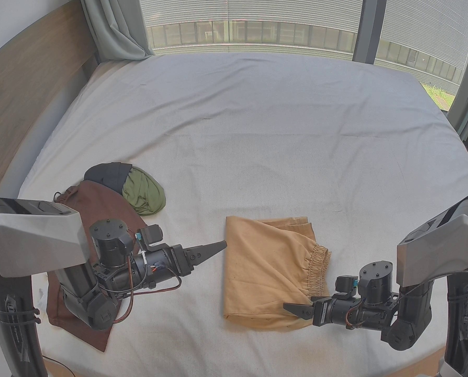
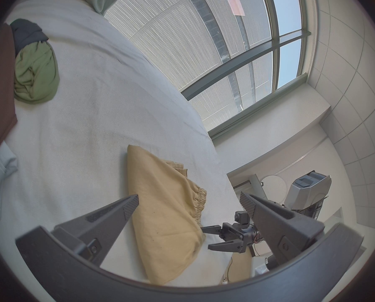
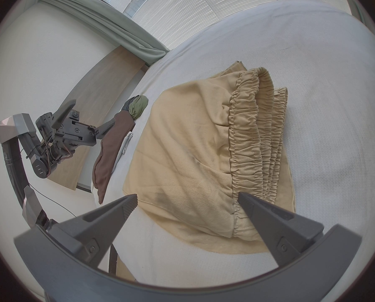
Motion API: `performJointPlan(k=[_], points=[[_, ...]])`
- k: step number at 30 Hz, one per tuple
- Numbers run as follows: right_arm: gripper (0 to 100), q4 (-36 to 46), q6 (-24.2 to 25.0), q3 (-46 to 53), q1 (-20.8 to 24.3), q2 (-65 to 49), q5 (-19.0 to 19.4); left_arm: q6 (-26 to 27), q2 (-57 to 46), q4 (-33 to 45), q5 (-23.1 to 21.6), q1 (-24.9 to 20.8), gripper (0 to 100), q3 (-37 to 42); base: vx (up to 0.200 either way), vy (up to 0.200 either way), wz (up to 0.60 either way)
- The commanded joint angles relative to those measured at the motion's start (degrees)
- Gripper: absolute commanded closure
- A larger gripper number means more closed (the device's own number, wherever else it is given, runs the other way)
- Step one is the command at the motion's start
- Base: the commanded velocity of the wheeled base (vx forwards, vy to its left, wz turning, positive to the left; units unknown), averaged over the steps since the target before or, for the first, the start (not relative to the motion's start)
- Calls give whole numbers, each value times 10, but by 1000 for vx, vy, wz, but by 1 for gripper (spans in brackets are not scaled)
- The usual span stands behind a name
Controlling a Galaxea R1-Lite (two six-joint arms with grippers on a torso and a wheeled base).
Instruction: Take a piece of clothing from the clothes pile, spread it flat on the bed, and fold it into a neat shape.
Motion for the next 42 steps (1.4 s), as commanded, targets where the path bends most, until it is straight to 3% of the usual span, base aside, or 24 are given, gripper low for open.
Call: performJointPlan(k=[1,7,12,13,16,18,23,28,35,42], points=[[0,0,0,5,8,-30,0,21,-18,0,0,13,0,19,0,0,0],[0,0,-1,10,5,-54,0,88,-55,1,-1,46,0,58,0,0,0],[0,0,-1,12,9,-63,0,183,-61,0,-1,66,0,87,0,0,0],[0,0,-1,12,10,-64,0,234,-61,0,-4,76,0,100,0,0,0],[0,0,-2,13,9,-68,0,290,-61,0,-8,84,0,116,0,0,0],[0,0,-1,13,7,-77,0,363,-62,0,-17,89,0,140,0,0,0],[0,0,-2,16,1,-93,-1,443,-61,0,-40,100,0,172,0,0,0],[0,1,-3,25,-6,-107,0,462,-75,1,-46,113,0,181,0,0,0],[0,2,-53,40,-53,-100,2,484,-108,2,-73,138,0,188,0,0,0],[0,1,-57,43,-72,-65,2,485,-105,2,-73,139,0,194,0,0,0]])
